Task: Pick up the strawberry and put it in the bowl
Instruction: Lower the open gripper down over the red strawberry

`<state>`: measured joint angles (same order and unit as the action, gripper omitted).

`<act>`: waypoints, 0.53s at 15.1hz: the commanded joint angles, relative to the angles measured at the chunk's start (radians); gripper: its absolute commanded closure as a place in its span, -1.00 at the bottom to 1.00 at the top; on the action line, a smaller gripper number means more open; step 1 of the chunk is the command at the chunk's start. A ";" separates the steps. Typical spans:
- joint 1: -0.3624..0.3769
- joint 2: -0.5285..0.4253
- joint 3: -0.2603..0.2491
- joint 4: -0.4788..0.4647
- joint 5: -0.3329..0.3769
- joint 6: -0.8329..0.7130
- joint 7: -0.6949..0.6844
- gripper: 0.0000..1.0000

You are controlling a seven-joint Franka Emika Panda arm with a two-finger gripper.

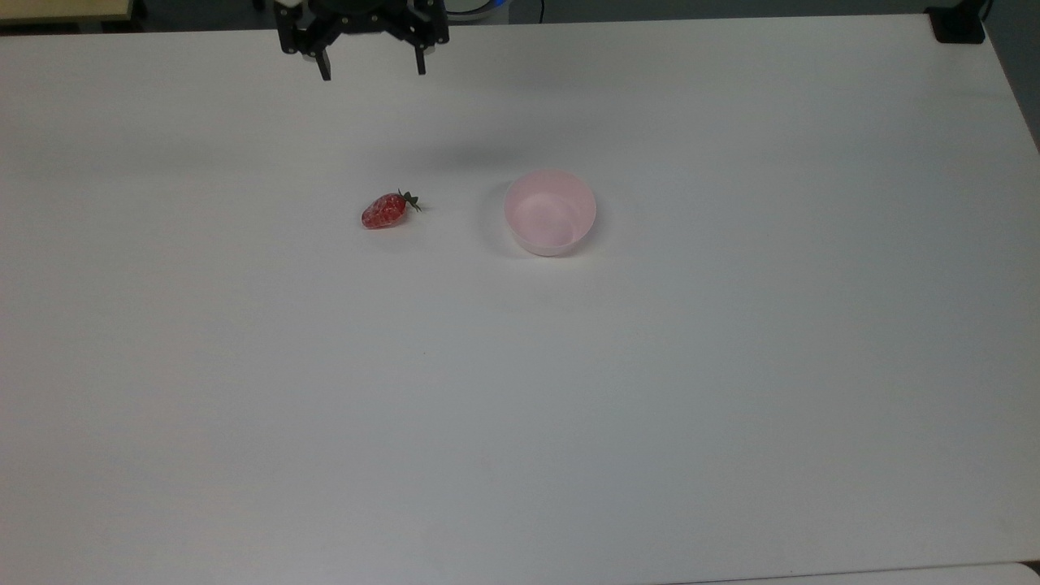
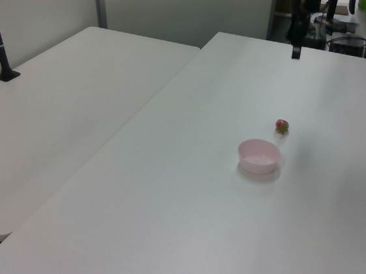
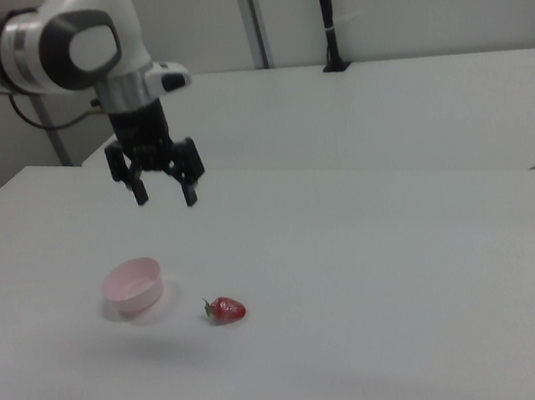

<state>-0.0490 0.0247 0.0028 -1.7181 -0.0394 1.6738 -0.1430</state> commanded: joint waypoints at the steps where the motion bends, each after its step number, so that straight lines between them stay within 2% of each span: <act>1: -0.002 -0.014 -0.001 -0.162 -0.028 0.102 0.291 -0.99; 4: -0.018 0.012 -0.006 -0.251 -0.028 0.232 0.579 -1.00; 6: -0.070 0.059 -0.007 -0.249 -0.004 0.265 0.707 -1.00; 8: -0.095 0.086 -0.015 -0.247 0.053 0.279 0.785 -1.00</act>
<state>-0.0988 0.0840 -0.0019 -1.9560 -0.0469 1.9144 0.5136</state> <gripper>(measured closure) 0.000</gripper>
